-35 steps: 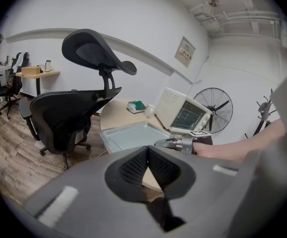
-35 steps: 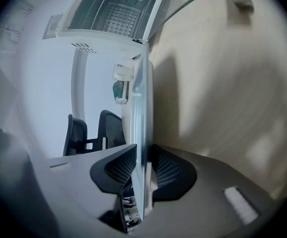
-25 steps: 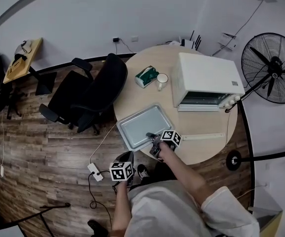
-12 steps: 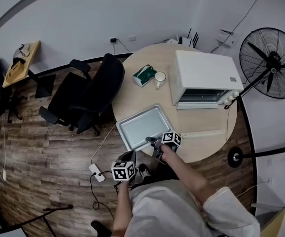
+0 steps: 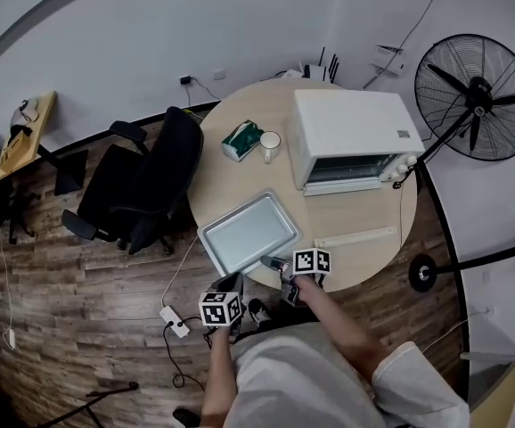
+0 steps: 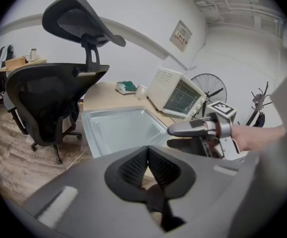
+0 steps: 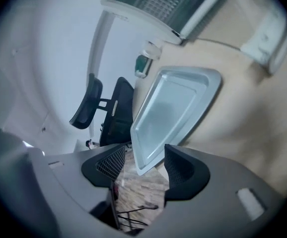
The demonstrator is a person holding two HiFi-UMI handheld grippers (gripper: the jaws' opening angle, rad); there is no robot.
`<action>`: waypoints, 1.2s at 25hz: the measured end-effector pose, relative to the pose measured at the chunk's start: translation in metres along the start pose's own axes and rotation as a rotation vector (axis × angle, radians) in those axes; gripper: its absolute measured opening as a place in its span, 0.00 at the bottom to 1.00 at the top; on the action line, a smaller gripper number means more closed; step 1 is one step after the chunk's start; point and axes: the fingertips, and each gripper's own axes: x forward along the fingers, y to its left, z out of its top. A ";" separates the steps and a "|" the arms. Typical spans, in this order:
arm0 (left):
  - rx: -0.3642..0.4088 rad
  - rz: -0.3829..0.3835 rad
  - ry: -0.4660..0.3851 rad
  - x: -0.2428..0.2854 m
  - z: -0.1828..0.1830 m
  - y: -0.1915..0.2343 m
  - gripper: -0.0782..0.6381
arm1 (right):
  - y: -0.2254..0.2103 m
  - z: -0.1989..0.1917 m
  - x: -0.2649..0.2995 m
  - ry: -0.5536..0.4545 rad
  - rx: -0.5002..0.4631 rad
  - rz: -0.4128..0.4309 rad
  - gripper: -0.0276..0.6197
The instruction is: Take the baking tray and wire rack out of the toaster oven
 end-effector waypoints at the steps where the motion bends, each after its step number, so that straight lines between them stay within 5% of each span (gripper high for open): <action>1: 0.004 -0.004 0.002 0.001 0.002 -0.002 0.19 | 0.004 0.004 -0.006 -0.013 -0.091 -0.014 0.39; 10: 0.062 -0.041 -0.004 0.010 0.018 -0.018 0.19 | 0.034 0.070 -0.062 -0.238 -0.671 -0.118 0.38; 12: 0.065 -0.047 0.006 0.010 0.015 -0.018 0.19 | 0.036 0.081 -0.073 -0.277 -0.725 -0.122 0.38; 18: 0.008 -0.067 0.001 0.018 0.011 -0.025 0.19 | 0.035 0.137 -0.108 -0.437 -0.608 -0.127 0.38; 23: 0.059 -0.130 0.038 0.043 0.014 -0.064 0.19 | 0.014 0.207 -0.157 -0.666 -0.275 -0.026 0.38; 30: 0.068 -0.174 -0.007 0.062 0.044 -0.120 0.19 | -0.026 0.262 -0.213 -0.800 -0.093 0.028 0.38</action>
